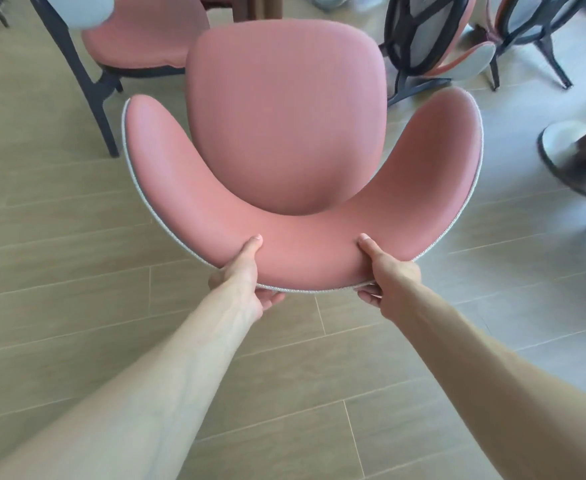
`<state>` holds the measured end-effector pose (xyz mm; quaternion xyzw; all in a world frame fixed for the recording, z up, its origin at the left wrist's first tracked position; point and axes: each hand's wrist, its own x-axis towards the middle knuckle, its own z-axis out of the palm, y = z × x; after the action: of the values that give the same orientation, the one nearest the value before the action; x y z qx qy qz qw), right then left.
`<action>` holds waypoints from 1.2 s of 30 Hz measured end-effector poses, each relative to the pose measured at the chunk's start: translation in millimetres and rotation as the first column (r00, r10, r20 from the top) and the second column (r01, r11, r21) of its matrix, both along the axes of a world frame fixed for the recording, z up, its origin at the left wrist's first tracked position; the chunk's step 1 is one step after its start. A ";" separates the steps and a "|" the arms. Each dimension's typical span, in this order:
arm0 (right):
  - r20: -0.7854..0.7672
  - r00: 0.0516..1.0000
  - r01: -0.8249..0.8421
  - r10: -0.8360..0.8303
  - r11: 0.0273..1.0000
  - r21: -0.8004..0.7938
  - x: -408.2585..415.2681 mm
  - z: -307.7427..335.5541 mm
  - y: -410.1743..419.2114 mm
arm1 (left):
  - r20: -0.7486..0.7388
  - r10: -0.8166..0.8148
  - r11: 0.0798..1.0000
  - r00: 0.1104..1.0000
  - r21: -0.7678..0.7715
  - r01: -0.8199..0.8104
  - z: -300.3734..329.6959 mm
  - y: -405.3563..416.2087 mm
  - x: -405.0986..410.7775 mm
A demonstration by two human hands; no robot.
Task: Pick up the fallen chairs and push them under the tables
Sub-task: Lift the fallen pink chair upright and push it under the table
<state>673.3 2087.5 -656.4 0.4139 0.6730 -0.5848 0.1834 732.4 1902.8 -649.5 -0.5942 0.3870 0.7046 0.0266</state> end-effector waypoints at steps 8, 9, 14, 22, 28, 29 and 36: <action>-0.214 0.960 0.206 -0.179 0.972 0.111 -83.3 29.3 -50.9 | -0.004 0.141 0.971 0.990 -0.196 -0.139 25.0 -24.9 -90.8; -0.235 0.953 0.228 -0.193 0.965 0.131 -93.0 29.2 -55.5 | -0.016 0.149 0.968 0.989 -0.200 -0.149 26.8 -27.9 -100.6; -0.309 0.925 0.274 -0.222 0.952 0.137 -150.6 47.6 -81.2 | -0.062 0.139 0.959 0.988 -0.241 -0.150 44.2 -52.3 -156.7; -0.367 0.911 0.266 -0.186 0.947 0.178 -240.2 68.1 -114.0 | -0.089 0.121 0.940 0.989 -0.309 -0.143 72.6 -87.7 -246.6; -0.316 0.935 0.237 -0.159 0.944 0.229 -299.4 78.4 -137.5 | -0.080 0.140 0.945 0.987 -0.287 -0.158 84.0 -114.1 -304.5; -0.298 0.943 0.224 -0.146 0.943 0.245 -307.0 81.2 -141.1 | -0.081 0.140 0.947 0.987 -0.281 -0.158 85.4 -116.9 -312.7; -0.265 0.954 0.219 -0.137 0.926 0.308 -361.2 85.6 -156.7 | -0.027 0.163 0.944 0.986 -0.287 -0.163 89.1 -134.1 -364.9</action>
<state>312.0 1930.7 -570.8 0.4254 0.7388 -0.5220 -0.0259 367.5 1768.8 -560.4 -0.6206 0.4352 0.6413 -0.1193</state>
